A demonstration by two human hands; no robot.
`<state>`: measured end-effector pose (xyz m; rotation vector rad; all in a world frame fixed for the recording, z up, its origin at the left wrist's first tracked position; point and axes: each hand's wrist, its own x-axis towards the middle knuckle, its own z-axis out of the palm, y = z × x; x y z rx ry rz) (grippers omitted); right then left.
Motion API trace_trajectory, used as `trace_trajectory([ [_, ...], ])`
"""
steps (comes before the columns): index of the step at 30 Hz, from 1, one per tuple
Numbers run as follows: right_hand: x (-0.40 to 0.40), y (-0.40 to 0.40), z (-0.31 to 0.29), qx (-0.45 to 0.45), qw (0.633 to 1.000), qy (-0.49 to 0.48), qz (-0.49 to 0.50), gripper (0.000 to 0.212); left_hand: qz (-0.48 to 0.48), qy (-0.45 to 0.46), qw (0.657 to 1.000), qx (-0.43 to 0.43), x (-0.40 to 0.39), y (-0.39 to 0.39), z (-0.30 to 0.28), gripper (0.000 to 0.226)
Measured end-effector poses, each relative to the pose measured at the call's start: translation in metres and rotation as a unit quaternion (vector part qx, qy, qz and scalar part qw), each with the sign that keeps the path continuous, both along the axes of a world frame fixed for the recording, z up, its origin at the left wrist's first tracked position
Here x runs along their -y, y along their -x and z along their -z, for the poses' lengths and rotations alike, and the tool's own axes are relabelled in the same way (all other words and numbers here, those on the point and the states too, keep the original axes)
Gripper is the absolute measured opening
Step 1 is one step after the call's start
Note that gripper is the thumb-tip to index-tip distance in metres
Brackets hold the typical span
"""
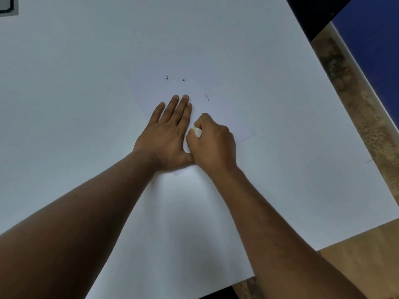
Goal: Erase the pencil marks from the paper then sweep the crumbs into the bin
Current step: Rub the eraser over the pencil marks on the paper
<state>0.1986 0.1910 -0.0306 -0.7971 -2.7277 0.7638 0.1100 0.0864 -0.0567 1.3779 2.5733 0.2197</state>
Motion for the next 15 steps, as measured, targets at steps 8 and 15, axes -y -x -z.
trace_trajectory([
  [8, -0.09, -0.043, 0.001, 0.01, 0.991, -0.003, 0.137, 0.015, -0.011, 0.012, 1.0, 0.013, -0.002, -0.002, -0.003, 0.135],
  [15, -0.059, -0.03, -0.003, -0.063, 0.99, 0.067, 0.102, 0.014, -0.01, 0.021, 1.0, 0.009, -0.002, -0.002, -0.003, 0.135],
])
